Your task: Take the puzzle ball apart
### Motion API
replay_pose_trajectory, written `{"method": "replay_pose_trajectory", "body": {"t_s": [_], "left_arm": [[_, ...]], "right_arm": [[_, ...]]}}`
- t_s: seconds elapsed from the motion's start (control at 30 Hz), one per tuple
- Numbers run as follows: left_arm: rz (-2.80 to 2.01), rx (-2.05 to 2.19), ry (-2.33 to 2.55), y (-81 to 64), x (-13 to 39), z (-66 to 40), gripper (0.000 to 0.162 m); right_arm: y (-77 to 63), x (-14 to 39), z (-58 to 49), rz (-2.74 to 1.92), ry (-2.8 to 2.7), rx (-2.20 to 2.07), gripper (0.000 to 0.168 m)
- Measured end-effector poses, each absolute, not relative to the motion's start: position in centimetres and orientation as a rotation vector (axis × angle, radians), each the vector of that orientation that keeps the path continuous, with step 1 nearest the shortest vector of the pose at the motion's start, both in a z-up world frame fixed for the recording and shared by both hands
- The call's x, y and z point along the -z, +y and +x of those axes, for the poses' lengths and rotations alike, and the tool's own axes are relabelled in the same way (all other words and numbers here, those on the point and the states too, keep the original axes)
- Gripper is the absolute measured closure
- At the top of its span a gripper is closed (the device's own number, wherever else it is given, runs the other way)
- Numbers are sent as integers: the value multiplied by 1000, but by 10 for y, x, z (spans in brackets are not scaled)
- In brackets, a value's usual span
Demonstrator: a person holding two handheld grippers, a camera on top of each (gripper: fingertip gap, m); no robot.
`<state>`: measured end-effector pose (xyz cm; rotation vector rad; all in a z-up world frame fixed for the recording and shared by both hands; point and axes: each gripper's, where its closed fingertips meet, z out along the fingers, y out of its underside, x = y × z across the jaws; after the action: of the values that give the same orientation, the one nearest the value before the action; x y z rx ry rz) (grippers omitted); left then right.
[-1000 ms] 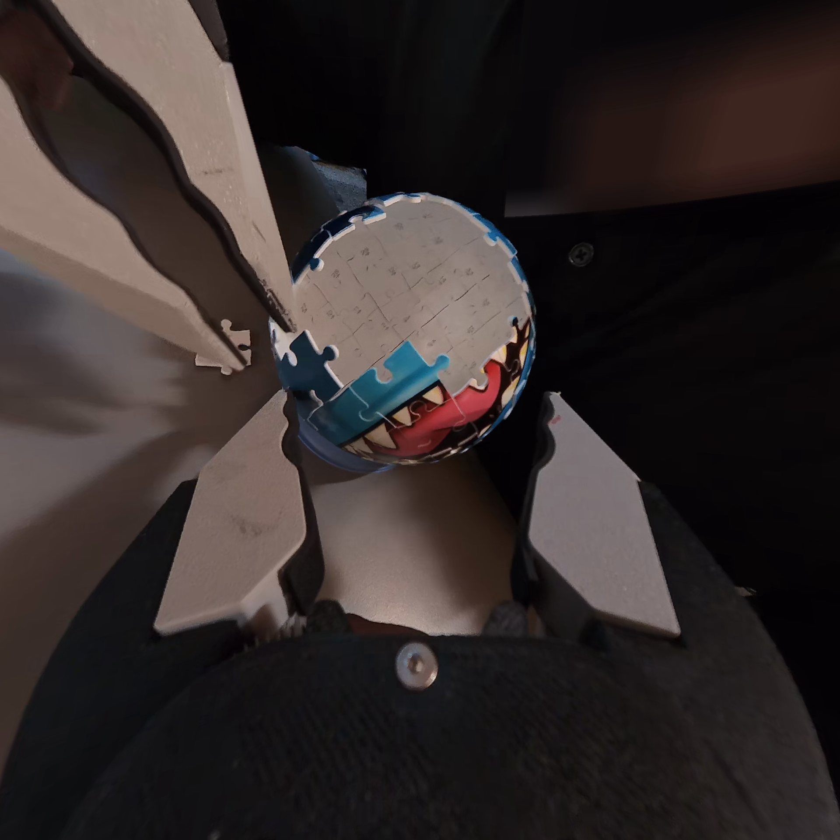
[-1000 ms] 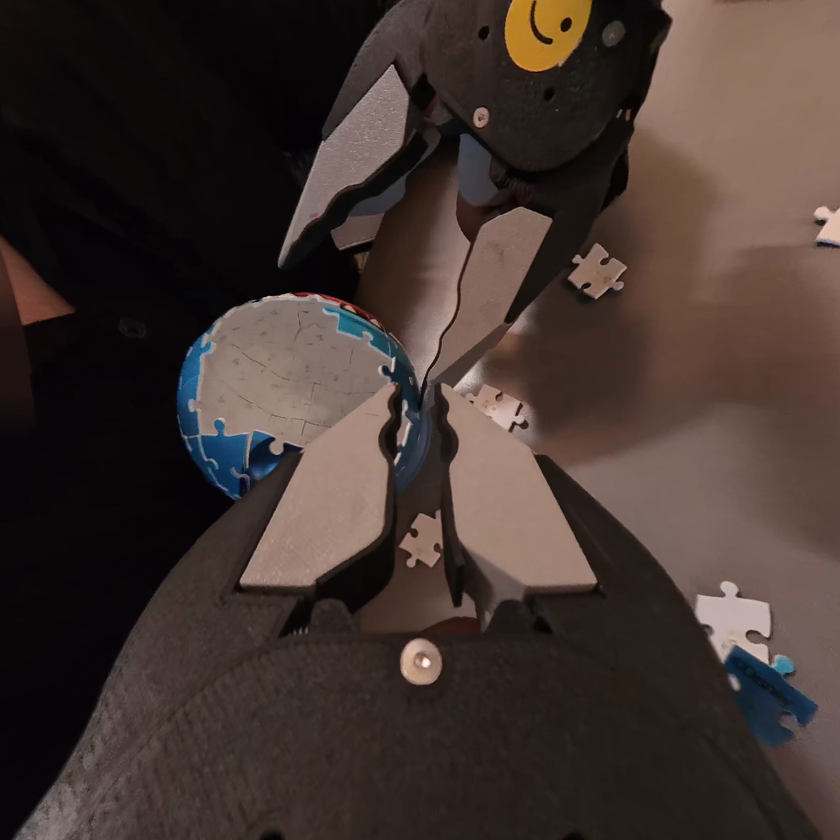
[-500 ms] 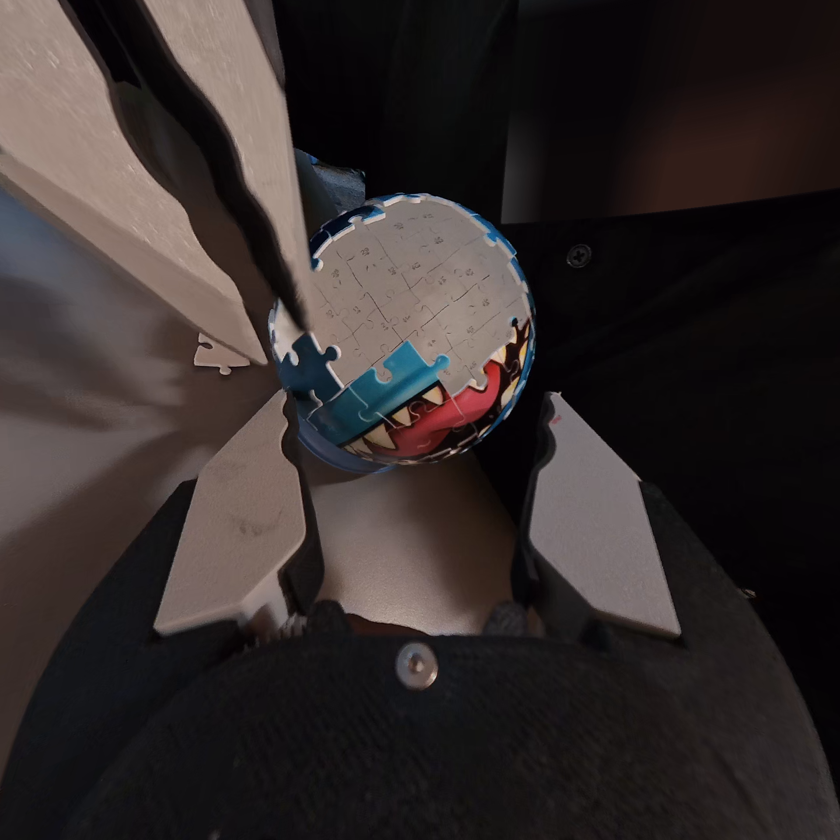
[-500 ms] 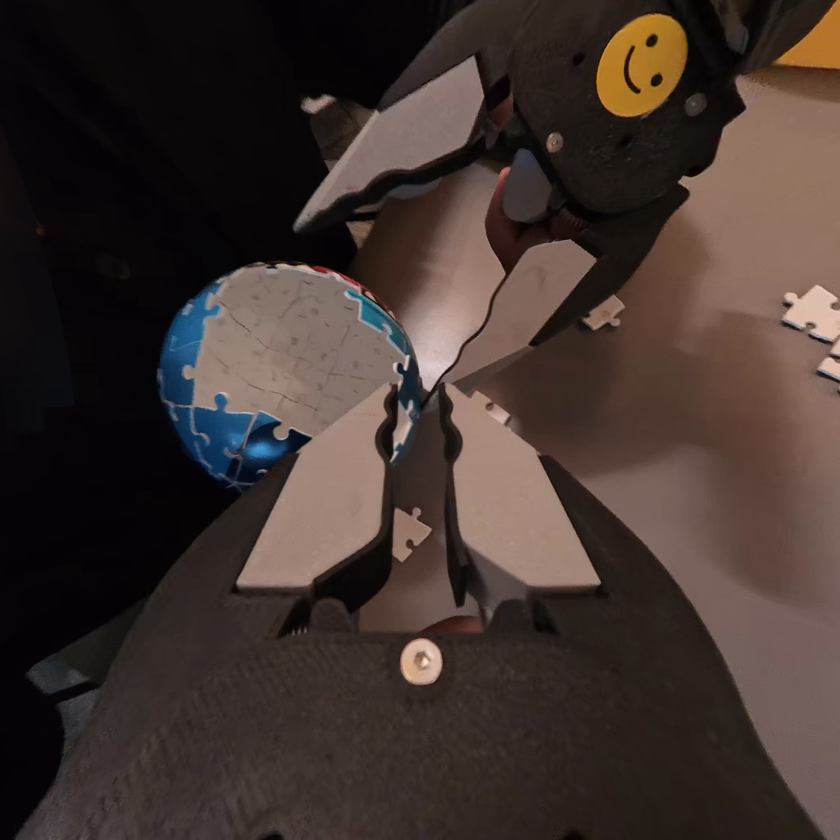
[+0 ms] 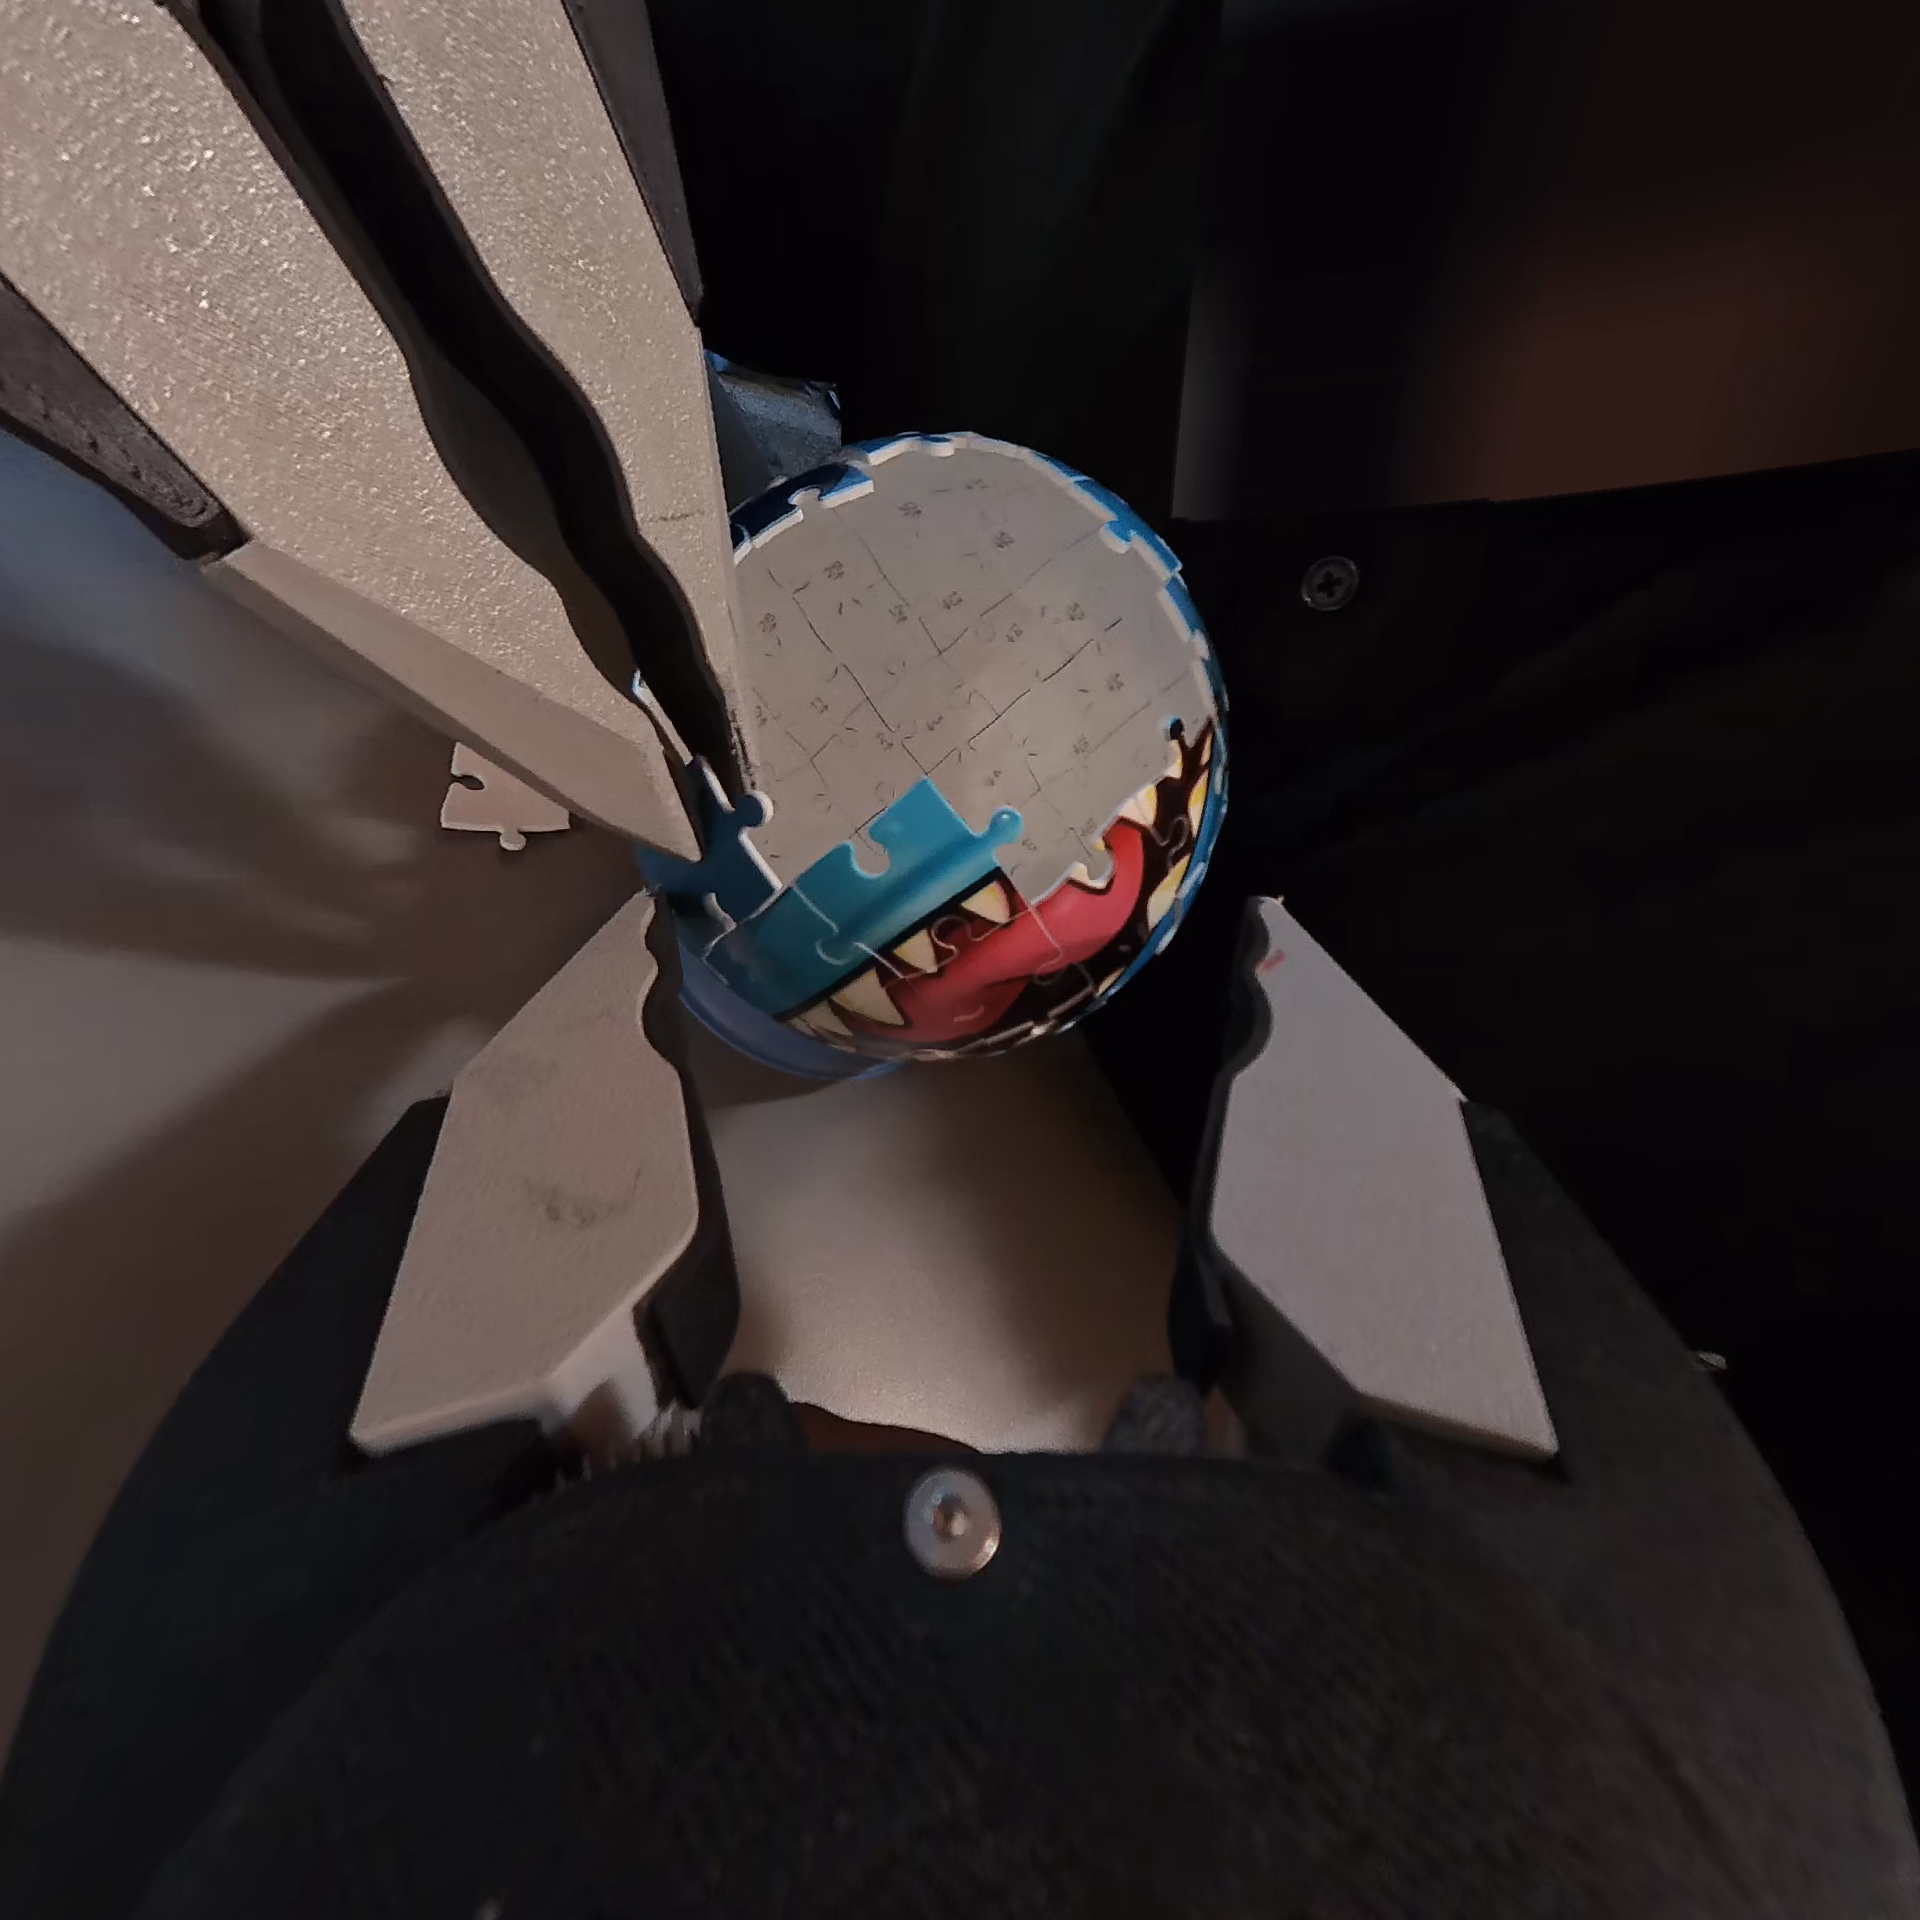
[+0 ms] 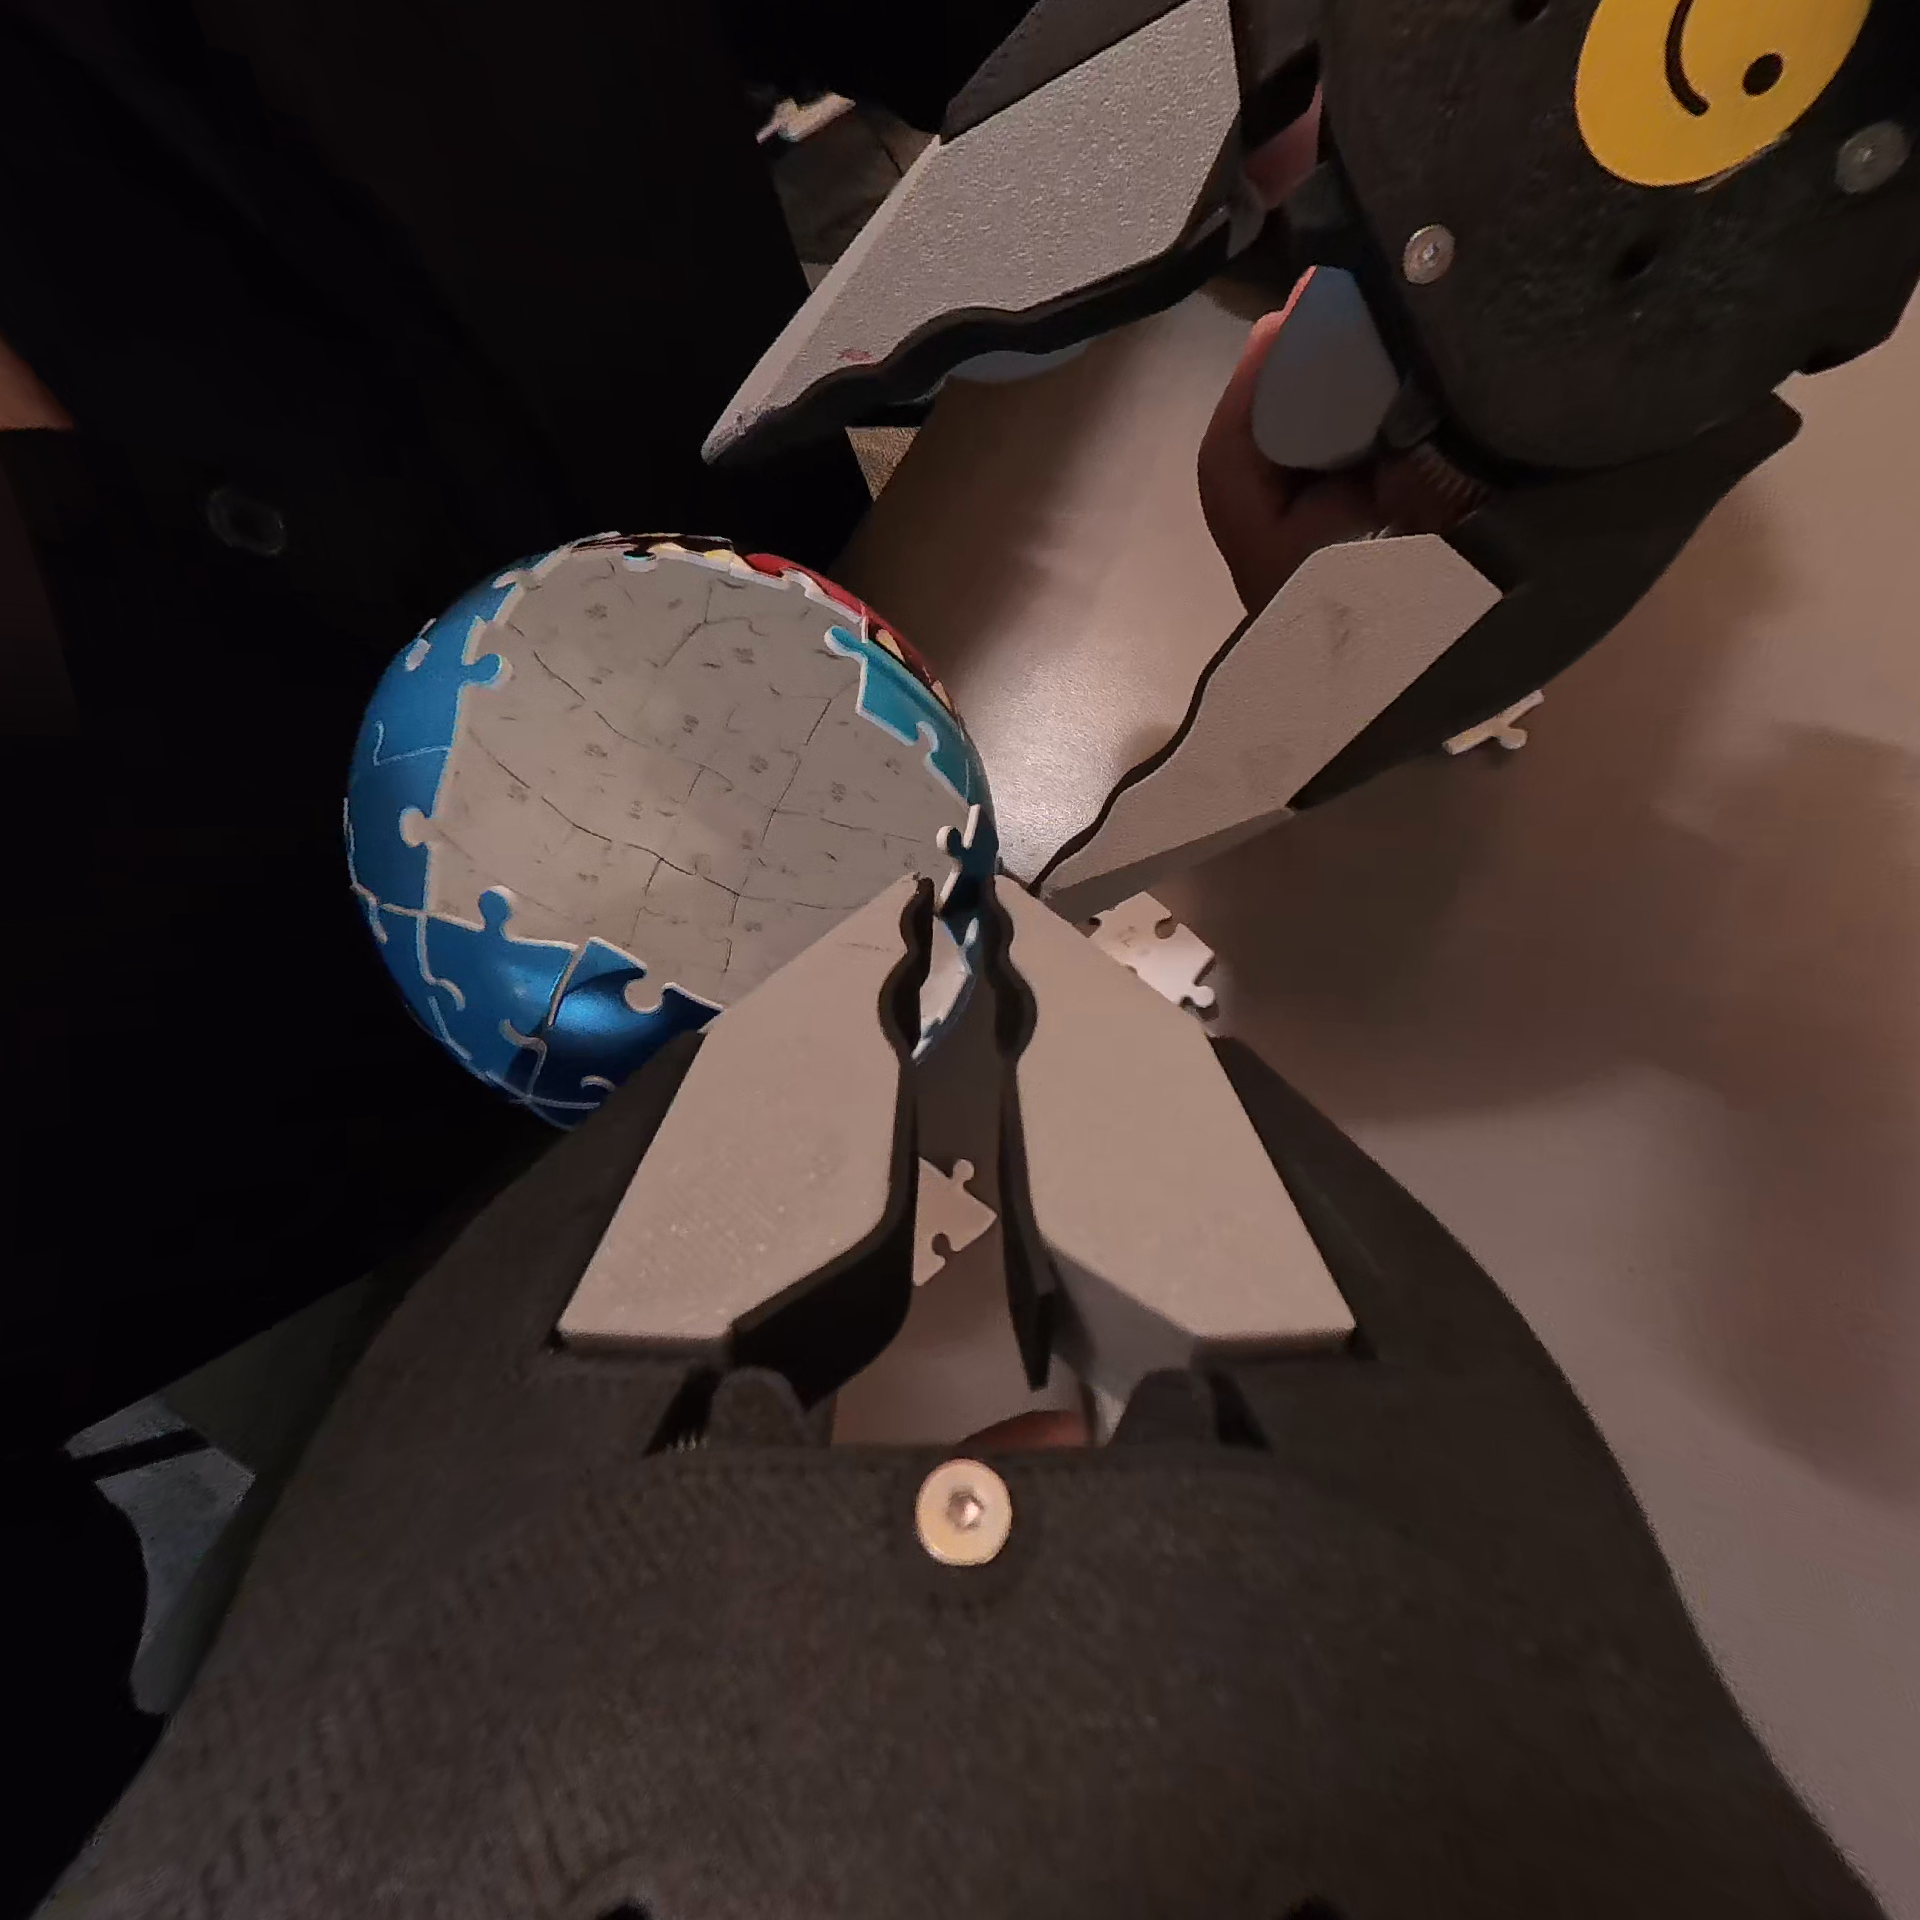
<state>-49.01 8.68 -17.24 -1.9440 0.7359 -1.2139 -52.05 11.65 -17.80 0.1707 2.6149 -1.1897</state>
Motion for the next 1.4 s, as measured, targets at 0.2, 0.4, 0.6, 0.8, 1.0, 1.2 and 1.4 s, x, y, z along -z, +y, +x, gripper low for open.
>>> {"method": "replay_pose_trajectory", "body": {"t_s": [0.2,0.4,0.6,0.8,1.0,1.2,1.4], "left_arm": [[-1951,1192,744,86,172,-491,60],[-1947,1180,750,84,169,-492,60],[-1915,1171,749,79,158,-497,66],[-1917,1176,740,81,160,-497,67],[-1910,1201,738,81,161,-495,64],[-1909,1211,732,80,162,-496,65],[-1899,1221,734,80,161,-496,64]], "right_arm": [[116,177,-520,197,2587,1192,163],[116,177,-520,203,2598,1178,163],[116,177,-520,206,2583,1174,162],[116,177,-520,205,2581,1177,162],[116,177,-518,200,2568,1176,162],[117,177,-518,191,2575,1180,162],[118,177,-518,195,2577,1180,162]]}}
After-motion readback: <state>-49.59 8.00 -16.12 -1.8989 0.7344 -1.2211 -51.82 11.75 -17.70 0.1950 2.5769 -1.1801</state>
